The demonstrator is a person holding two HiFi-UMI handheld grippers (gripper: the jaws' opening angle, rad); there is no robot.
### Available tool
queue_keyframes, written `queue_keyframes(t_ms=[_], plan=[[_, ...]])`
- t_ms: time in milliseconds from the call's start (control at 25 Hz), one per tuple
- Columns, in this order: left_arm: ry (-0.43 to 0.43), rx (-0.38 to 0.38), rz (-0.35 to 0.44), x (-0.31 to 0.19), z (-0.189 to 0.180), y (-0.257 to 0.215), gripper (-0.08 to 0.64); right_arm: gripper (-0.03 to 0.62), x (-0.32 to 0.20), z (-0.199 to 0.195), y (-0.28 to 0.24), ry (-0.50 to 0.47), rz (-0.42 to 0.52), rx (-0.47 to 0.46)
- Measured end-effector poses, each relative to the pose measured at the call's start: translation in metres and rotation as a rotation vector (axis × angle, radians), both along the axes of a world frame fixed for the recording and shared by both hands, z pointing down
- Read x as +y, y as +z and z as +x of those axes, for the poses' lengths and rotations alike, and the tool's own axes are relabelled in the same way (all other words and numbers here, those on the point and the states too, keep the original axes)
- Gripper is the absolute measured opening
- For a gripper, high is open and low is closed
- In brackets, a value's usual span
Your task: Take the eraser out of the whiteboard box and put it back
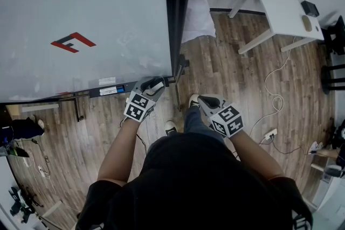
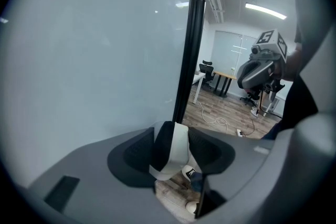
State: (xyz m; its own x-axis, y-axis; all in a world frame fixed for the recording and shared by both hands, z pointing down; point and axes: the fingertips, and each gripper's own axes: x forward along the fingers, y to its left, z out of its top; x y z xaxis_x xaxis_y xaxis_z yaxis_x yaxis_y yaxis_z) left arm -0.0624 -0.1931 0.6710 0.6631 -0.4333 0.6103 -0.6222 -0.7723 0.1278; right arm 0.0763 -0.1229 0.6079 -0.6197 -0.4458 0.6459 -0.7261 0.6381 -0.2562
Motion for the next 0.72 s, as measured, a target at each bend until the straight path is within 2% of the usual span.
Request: queue_keyframes(t_ms=[720], plan=[[-0.007,0.037,-0.025,-0.0024,0.0003,-0.0028,0.167,-0.006,0.0030,-0.0053,0.0021,-0.006,-0.005,0.002]])
